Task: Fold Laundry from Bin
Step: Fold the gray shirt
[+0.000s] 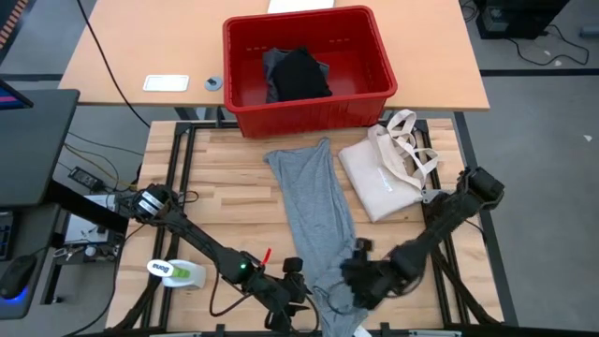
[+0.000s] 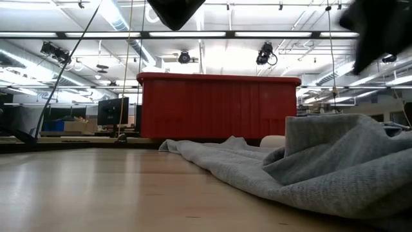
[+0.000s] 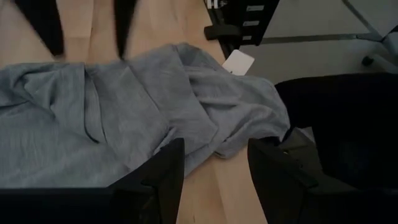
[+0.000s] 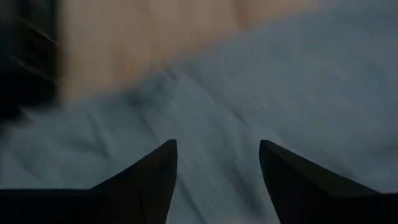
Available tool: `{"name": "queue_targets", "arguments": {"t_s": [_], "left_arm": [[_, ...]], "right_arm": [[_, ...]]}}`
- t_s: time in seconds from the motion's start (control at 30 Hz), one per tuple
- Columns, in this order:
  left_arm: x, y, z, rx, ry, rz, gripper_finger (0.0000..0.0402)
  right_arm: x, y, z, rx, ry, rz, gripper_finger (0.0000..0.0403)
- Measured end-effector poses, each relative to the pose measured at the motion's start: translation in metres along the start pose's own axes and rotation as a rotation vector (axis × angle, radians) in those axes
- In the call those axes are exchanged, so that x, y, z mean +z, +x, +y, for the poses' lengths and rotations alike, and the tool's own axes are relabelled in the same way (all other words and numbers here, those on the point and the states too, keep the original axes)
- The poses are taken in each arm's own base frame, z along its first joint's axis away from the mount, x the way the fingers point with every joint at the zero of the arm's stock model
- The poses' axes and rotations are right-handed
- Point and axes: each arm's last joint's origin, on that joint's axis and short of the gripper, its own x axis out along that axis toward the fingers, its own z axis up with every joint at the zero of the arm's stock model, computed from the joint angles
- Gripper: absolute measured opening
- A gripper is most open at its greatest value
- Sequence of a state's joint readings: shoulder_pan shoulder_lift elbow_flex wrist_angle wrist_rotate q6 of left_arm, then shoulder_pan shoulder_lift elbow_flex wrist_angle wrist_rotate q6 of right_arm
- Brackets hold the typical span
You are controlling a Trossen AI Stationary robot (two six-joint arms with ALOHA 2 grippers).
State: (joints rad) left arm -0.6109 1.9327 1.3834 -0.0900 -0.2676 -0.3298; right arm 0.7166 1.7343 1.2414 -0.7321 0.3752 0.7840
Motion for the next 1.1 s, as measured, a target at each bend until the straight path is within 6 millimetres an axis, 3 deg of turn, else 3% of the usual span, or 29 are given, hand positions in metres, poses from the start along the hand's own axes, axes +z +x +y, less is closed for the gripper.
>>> {"name": "queue_targets", "arguments": {"t_s": [0.17, 0.3, 0.43, 0.77, 0.9, 1.1], "left_arm": [[0.004, 0.001, 0.003, -0.001, -0.012, -0.028, 0.0183], [0.007, 0.003, 0.012, 0.019, -0.027, -0.03, 0.0183], [0.008, 0.004, 0.017, 0.029, -0.045, -0.03, 0.0183], [0.008, 0.005, 0.019, 0.034, -0.029, -0.024, 0.0183], [0.007, 0.003, 0.013, 0.01, 0.012, -0.028, 0.0183], [-0.004, 0.008, -0.019, -0.076, 0.082, -0.077, 0.0183]], "right_arm": [[-0.025, -0.003, -0.006, -0.201, -0.058, 0.07, 0.0227], [-0.04, 0.017, -0.012, -0.283, -0.126, 0.114, 0.0223], [-0.047, 0.04, -0.03, -0.309, -0.031, 0.235, 0.0215], [-0.021, 0.05, -0.026, -0.26, 0.002, -0.007, 0.0204], [-0.013, 0.05, -0.034, -0.351, 0.102, -0.126, 0.0204], [-0.024, 0.022, -0.053, -0.423, 0.123, 0.024, 0.0203]]}}
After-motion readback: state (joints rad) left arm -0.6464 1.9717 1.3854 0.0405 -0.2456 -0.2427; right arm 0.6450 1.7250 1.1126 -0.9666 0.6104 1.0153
